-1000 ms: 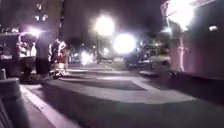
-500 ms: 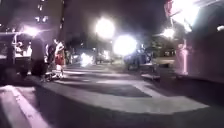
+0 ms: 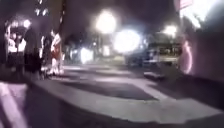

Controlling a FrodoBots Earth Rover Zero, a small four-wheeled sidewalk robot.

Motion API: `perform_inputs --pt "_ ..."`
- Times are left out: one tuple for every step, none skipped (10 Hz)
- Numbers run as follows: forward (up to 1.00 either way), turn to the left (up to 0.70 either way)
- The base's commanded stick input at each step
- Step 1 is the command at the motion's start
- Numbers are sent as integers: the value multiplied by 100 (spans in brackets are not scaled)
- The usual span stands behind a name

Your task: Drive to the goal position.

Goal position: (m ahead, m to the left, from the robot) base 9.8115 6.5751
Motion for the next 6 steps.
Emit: perform_inputs --pt "45 21" --pt "45 4" --pt "45 0" --pt "45 0" --pt "45 0" --pt "45 0"
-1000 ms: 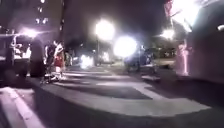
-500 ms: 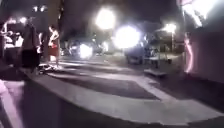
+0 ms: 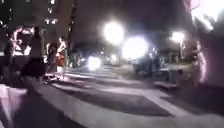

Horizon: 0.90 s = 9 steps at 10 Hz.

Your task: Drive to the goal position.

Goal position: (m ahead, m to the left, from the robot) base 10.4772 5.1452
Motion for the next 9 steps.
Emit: perform_inputs --pt "45 0" --pt "45 0" --pt "45 0" --pt "45 0" --pt "45 0" --pt "45 0" --pt "45 0" --pt "45 0" --pt "45 0"
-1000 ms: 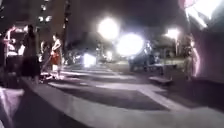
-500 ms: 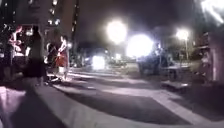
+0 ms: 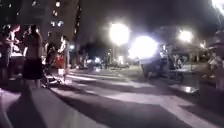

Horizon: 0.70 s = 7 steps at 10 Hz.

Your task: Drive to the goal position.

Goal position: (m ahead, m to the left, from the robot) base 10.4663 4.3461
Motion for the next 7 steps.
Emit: perform_inputs --pt "45 0" --pt "45 0" --pt "45 0" --pt "45 0" --pt "45 0" --pt "45 0" --pt "45 0"
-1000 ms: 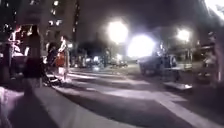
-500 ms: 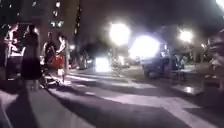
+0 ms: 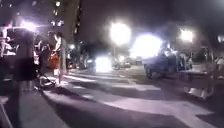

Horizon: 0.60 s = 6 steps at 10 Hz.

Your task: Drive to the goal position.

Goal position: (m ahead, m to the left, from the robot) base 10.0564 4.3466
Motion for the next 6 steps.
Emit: perform_inputs --pt "45 0" --pt "45 0" --pt "45 0" --pt "45 0" --pt "45 0" --pt "45 0"
